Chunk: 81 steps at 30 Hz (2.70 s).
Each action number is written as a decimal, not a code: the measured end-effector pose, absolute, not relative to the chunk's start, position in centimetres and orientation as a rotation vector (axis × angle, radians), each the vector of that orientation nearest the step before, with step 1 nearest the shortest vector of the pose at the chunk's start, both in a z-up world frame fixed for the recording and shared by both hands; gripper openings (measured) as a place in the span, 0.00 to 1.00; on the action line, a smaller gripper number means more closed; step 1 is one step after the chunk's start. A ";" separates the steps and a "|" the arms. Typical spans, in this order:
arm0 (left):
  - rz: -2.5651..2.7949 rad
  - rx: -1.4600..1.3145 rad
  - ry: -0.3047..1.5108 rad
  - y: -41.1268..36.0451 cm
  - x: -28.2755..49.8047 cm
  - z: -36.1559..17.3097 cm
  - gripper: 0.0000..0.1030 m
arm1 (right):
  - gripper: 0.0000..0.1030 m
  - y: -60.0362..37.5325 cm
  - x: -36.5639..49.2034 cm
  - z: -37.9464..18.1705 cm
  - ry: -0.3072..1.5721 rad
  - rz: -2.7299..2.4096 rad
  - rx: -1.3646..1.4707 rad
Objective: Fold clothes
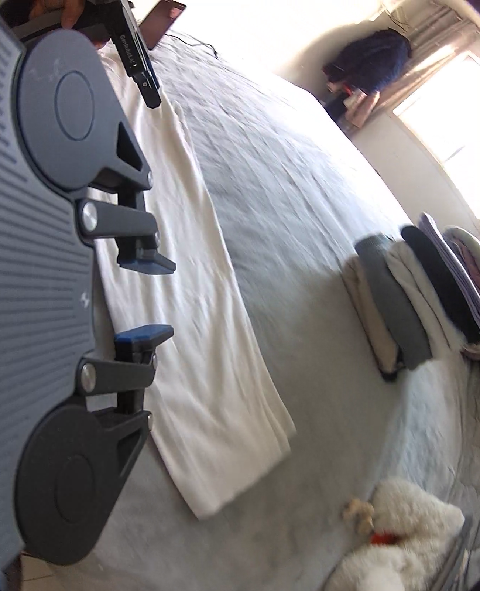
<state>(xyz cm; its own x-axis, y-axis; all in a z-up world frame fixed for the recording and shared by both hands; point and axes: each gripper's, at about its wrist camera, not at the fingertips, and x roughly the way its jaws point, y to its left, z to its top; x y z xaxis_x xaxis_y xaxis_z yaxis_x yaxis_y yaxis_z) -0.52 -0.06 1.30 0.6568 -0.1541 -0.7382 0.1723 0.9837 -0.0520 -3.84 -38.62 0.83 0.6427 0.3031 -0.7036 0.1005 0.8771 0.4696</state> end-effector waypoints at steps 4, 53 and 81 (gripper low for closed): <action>-0.067 -0.033 0.834 5.5 -2.1 1.6 0.58 | 0.33 -35.4 -4.0 1.2 0.891 0.175 0.482; 0.287 -0.526 0.635 24.5 -8.4 -3.1 0.10 | 0.01 -7.3 -7.9 -3.6 0.495 0.627 -0.430; 0.252 -0.328 0.634 21.5 -8.5 2.1 0.56 | 0.33 -11.1 -5.6 0.3 0.730 0.724 -0.085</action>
